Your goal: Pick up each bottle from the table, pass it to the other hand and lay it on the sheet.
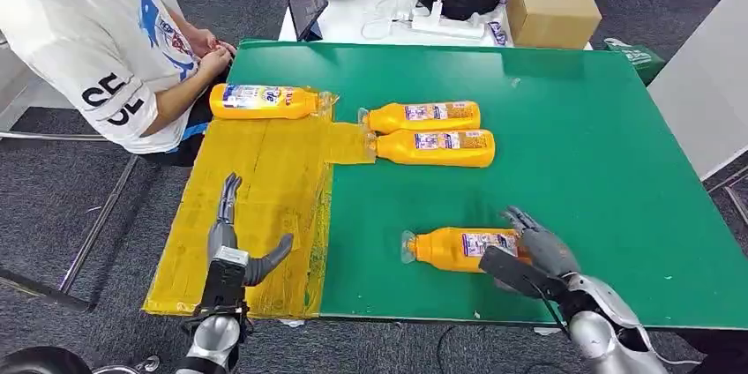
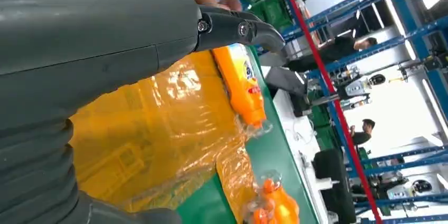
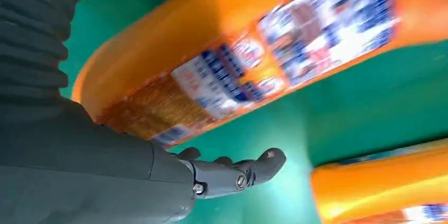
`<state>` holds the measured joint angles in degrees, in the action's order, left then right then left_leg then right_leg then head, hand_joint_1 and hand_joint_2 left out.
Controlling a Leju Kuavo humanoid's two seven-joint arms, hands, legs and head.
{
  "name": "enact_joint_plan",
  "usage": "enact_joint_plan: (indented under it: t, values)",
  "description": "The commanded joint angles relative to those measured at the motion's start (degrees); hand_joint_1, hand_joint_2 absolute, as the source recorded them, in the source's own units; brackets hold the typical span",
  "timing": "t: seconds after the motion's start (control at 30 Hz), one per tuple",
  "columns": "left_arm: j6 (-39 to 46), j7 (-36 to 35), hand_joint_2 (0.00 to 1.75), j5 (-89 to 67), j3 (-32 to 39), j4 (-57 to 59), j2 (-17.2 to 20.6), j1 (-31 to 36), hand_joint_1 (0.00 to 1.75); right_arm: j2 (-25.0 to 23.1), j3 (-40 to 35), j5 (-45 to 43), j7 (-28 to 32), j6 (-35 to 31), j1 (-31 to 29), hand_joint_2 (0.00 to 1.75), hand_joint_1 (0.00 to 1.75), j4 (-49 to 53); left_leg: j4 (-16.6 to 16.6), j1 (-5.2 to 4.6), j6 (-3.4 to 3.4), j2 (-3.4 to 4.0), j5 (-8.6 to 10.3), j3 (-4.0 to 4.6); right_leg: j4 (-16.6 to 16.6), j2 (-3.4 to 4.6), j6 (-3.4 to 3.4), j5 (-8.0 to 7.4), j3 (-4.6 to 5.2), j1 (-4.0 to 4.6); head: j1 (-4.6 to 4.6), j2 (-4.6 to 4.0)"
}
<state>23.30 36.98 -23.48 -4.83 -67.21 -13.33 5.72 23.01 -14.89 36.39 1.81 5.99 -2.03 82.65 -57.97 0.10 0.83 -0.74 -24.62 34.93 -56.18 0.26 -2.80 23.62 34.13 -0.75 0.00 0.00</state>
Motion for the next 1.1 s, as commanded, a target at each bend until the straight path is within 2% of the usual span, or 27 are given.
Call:
enact_joint_plan:
  t: [0.03,0.23,0.37,0.7,0.73,0.77,0.8,0.9,0.93,1.1]
  values:
    - [-0.54,-0.49,1.75,0.39,-1.7,6.52,0.01,3.31,0.0,-3.55,0.27,5.21,-1.29,-3.14,-5.34,1.75,0.0,-15.35,0.1,0.06,-0.04,0.04,-0.01,-0.23,0.16,-0.03,0.08,-0.02,-0.27,0.08,0.02,0.0]
    - [-1.03,-0.7,1.75,0.89,-1.61,7.01,0.1,3.78,0.0,-4.78,0.4,7.16,-0.47,-3.75,-6.28,1.75,0.0,-17.01,0.08,0.07,-0.04,0.21,-0.03,-0.29,0.13,0.05,0.09,-0.02,-0.29,0.08,0.0,0.0]
    - [-1.22,-0.56,1.75,1.37,-1.79,7.56,-0.02,4.34,0.0,-5.18,0.05,5.82,0.54,-1.4,-6.52,1.75,0.0,-18.32,0.06,0.06,-0.03,0.2,-0.01,-0.26,0.11,0.07,0.07,-0.03,-0.26,0.08,0.0,0.0]
    - [-1.27,-0.46,1.75,1.65,-1.82,7.78,-0.06,4.54,0.0,-5.16,-0.22,5.62,0.9,-1.18,-6.22,1.75,0.0,-18.49,0.06,0.07,-0.02,0.33,-0.03,-0.52,0.12,0.15,0.21,-0.14,-0.4,0.11,0.02,0.0]
    - [-1.41,-0.42,1.75,1.74,-1.93,7.87,-0.1,4.65,0.0,-5.46,-0.31,5.35,1.25,-1.07,-5.95,1.75,0.09,-18.56,0.07,0.09,-0.03,0.35,-0.02,-0.52,0.13,0.15,0.23,-0.16,-0.41,0.13,0.02,0.0]
    - [-1.52,-0.42,1.75,1.74,-2.02,7.89,-0.14,4.72,0.0,-5.75,-0.46,5.27,1.45,-1.13,-5.69,1.75,0.47,-18.54,0.07,0.1,-0.03,0.38,-0.03,-0.54,0.14,0.15,0.23,-0.15,-0.43,0.14,0.02,0.0]
    - [-1.64,-0.38,1.75,1.94,-2.2,8.12,-0.21,4.86,0.0,-6.63,-0.21,4.66,2.32,-1.6,-5.18,1.75,1.36,-18.58,0.05,0.08,-0.02,0.39,-0.03,-0.56,0.11,0.17,0.21,-0.14,-0.42,0.13,0.02,0.0]
    - [-1.62,-0.47,1.75,2.21,-2.64,8.7,-0.52,5.03,0.0,-8.53,0.37,3.84,3.87,-3.3,-4.35,1.75,1.69,-18.72,0.05,0.1,-0.02,0.42,-0.04,-0.59,0.12,0.22,0.21,-0.15,-0.44,0.15,0.02,0.0]
    - [-1.67,-0.47,1.75,2.33,-2.81,8.93,-0.6,5.17,0.0,-8.94,0.56,3.37,4.55,-3.77,-4.17,1.75,1.75,-18.61,0.11,0.13,-0.05,0.4,-0.02,-0.63,0.19,0.19,0.26,-0.17,-0.5,0.19,0.02,0.0]
    - [-1.85,-0.23,1.75,3.09,-3.13,8.56,-0.76,5.09,0.0,-11.02,3.47,0.15,7.98,-5.75,-2.56,1.75,1.75,-14.82,0.07,0.11,-0.04,0.47,-0.03,-0.64,0.13,0.3,0.24,-0.16,-0.45,0.18,0.02,0.0]
